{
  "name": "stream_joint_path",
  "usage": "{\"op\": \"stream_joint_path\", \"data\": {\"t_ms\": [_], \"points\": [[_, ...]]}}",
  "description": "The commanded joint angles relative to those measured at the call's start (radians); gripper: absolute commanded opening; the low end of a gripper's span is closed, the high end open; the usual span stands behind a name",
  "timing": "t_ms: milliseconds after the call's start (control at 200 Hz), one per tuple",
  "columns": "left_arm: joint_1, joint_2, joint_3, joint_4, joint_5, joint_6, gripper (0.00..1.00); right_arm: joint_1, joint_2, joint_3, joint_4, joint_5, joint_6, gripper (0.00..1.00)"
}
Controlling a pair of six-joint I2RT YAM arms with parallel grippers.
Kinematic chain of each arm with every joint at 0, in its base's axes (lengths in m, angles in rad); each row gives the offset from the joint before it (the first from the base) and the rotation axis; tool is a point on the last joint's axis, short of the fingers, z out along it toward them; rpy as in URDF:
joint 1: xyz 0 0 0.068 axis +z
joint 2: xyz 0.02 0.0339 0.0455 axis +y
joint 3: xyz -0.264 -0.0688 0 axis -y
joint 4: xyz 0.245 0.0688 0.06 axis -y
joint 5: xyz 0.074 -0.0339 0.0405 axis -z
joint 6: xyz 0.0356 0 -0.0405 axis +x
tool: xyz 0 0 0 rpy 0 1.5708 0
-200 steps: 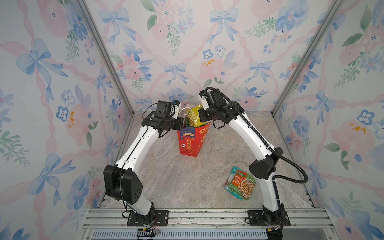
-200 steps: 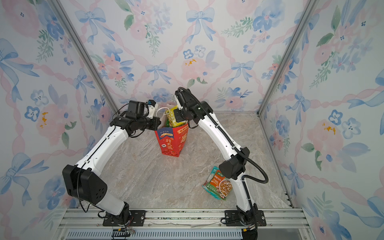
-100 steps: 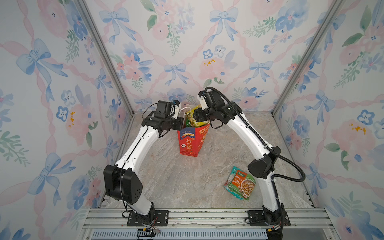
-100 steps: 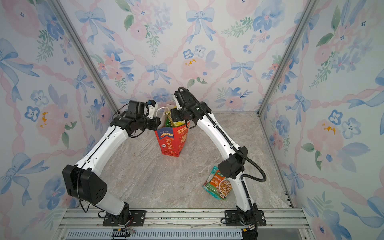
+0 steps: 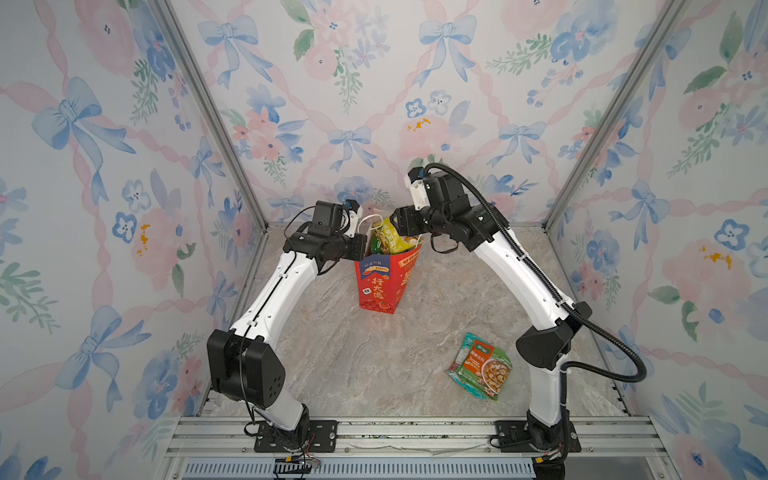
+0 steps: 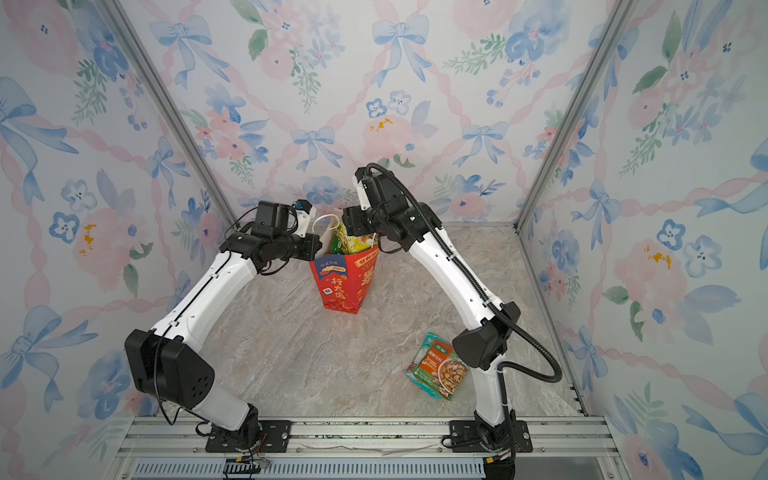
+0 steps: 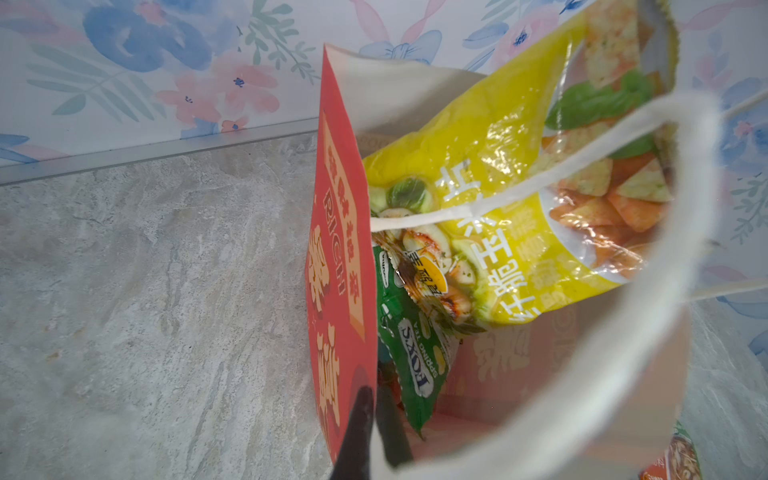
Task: Place the snacks into the paper bag
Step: 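Lower the yellow corn chip bag into the paper bag with the right gripper, then push the corn chip bag deeper into the paper bag and open the right gripper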
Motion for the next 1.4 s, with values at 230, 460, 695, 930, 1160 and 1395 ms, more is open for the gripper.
{"op": "stream_joint_path", "data": {"t_ms": [230, 460, 695, 930, 1160, 1395], "points": [[-0.007, -0.016, -0.016, -0.025, 0.015, 0.002, 0.0, 0.016, 0.02, -0.019, -0.015, 0.068, -0.058, 0.45], [-0.007, -0.017, -0.015, -0.025, 0.015, 0.003, 0.0, 0.009, 0.12, 0.043, -0.038, 0.081, -0.071, 0.43], [-0.007, -0.02, -0.017, -0.025, 0.012, 0.004, 0.0, 0.006, 0.27, 0.177, -0.104, 0.04, -0.049, 0.38], [-0.007, -0.018, -0.017, -0.025, 0.016, 0.005, 0.0, 0.002, 0.327, 0.207, -0.105, 0.01, -0.018, 0.41], [-0.006, -0.016, -0.017, -0.025, 0.013, 0.004, 0.0, 0.003, 0.293, 0.246, -0.127, 0.003, -0.014, 0.56], [-0.007, -0.013, -0.016, -0.025, 0.017, 0.005, 0.0, 0.018, 0.131, 0.168, -0.063, 0.056, -0.051, 0.66]]}}
